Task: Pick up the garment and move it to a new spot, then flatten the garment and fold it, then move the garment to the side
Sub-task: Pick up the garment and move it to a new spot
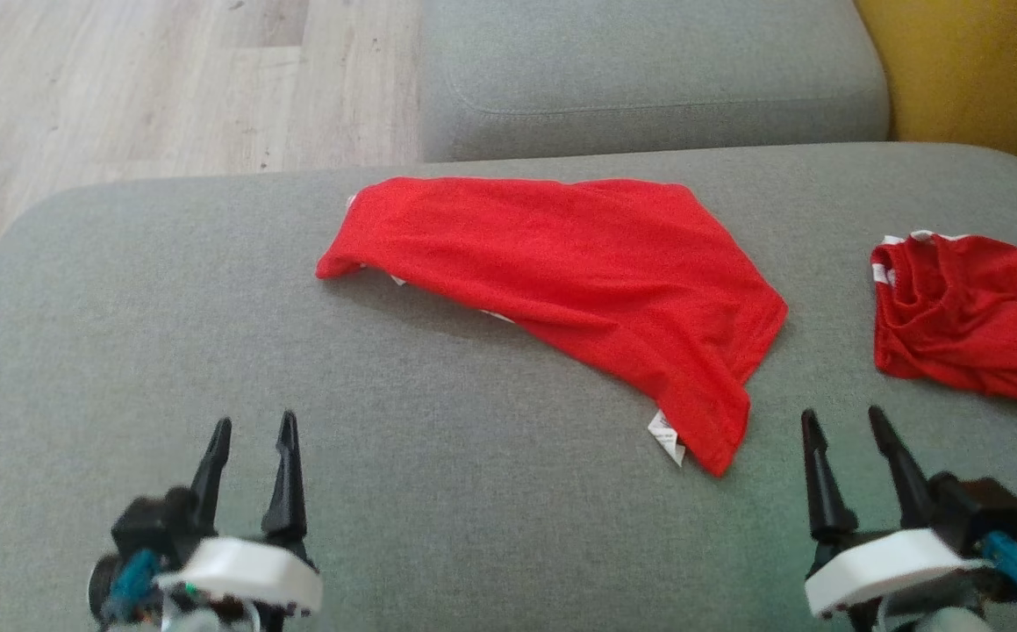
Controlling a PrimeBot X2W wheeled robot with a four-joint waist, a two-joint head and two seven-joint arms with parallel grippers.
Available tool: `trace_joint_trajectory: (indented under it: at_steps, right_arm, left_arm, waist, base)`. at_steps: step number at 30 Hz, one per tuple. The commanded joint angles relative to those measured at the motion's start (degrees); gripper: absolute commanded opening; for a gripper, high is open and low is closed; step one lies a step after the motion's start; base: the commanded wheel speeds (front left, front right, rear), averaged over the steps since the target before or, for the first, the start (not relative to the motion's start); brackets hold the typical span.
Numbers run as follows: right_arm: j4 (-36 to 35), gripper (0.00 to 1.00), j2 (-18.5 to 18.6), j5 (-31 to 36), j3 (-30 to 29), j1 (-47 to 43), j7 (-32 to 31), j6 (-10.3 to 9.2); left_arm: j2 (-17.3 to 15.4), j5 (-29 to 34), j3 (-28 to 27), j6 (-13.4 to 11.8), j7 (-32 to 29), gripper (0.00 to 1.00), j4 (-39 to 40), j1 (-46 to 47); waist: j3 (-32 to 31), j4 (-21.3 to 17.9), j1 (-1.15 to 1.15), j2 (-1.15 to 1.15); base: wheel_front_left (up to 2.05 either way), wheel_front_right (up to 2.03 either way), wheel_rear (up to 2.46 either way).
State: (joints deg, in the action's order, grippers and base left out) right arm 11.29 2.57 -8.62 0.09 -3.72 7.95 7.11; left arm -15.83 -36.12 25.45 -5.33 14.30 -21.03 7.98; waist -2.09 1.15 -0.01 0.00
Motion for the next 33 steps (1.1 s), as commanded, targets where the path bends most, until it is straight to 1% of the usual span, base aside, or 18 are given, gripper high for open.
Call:
trace_joint_trajectory:
  at_steps: [1,5,10,33]
  right_arm:
    - [-1.3,1.00,0.3,-0.5,2.2,0.5,0.9,0.37]
    - [-0.6,1.00,0.3,-0.9,2.8,0.3,1.3,0.37]
    - [0.0,1.00,0.3,-0.9,3.1,0.6,1.4,0.37]
    - [1.6,1.00,0.3,-0.3,3.1,1.7,1.9,0.37]
  left_arm:
    - [-0.5,1.1,-3.2,-1.0,0.7,1.00,3.8,0.2]
    - [0.4,2.3,-2.8,-2.1,0.7,1.00,6.4,-3.0]
    - [0.8,2.8,-2.3,-2.6,0.7,1.00,7.3,-3.9]
    - [0.5,2.8,-1.1,-3.4,0.2,1.00,8.6,-3.9]
  waist:
    - [-0.3,0.2,0.01,0.00]
    - [-0.6,0.6,0.01,0.00]
    - [-0.9,0.8,0.01,0.00]
    - [-0.1,1.7,0.01,0.00]
  base:
    - [0.00,0.00,0.00]
    - [0.00,0.00,0.00]
    - [0.00,0.00,0.00]
    - [0.00,0.00,0.00]
